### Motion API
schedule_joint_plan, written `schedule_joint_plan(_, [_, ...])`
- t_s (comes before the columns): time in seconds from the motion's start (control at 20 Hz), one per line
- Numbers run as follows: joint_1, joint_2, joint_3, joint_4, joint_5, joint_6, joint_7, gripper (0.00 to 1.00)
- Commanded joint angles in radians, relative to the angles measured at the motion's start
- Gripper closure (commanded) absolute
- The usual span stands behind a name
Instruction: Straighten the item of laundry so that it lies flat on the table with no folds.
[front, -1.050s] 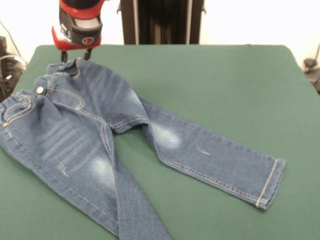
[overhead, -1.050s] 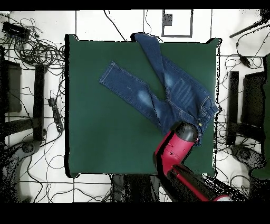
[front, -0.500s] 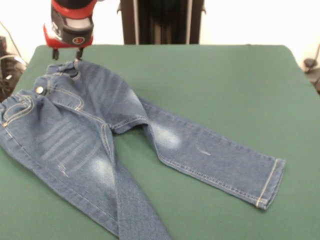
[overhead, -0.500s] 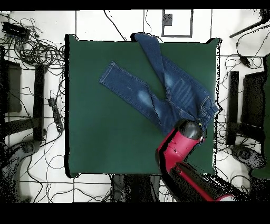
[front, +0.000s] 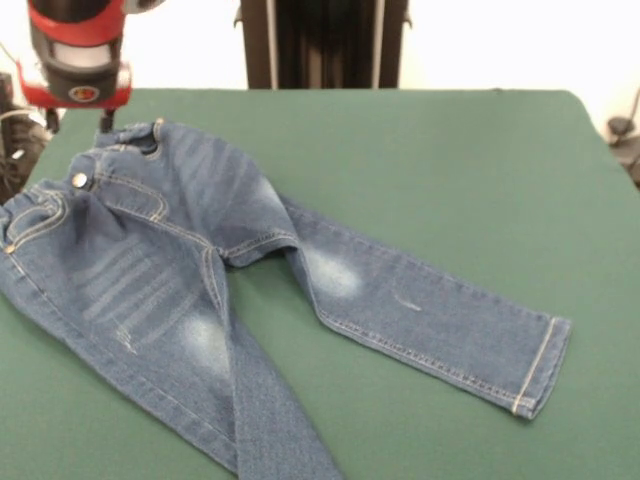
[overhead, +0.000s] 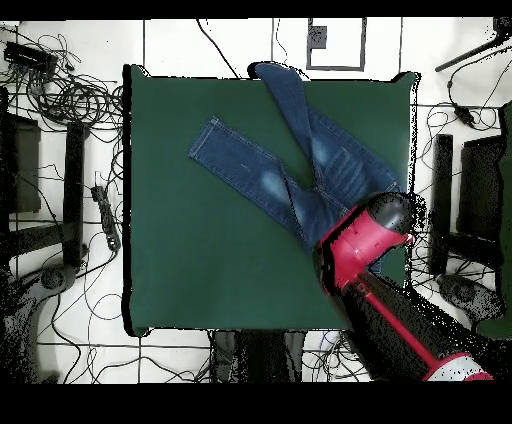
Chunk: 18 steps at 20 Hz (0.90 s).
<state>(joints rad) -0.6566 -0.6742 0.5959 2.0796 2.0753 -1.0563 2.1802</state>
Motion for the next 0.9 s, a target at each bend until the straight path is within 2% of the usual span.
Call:
schedule_joint_plan(0.05, [0.010,0.088,0.203,-0.162,0.072,-0.070,-0.354,0.00])
schedule_joint_plan(0.4, [-0.006,0.082,0.259,-0.187,0.059,-0.012,-0.327,0.00])
schedule_joint_plan(0.65, [-0.024,0.086,0.316,-0.202,0.093,-0.013,-0.339,0.00])
schedule_joint_plan(0.9, [-0.031,0.115,0.356,-0.231,0.087,-0.015,-0.322,0.00])
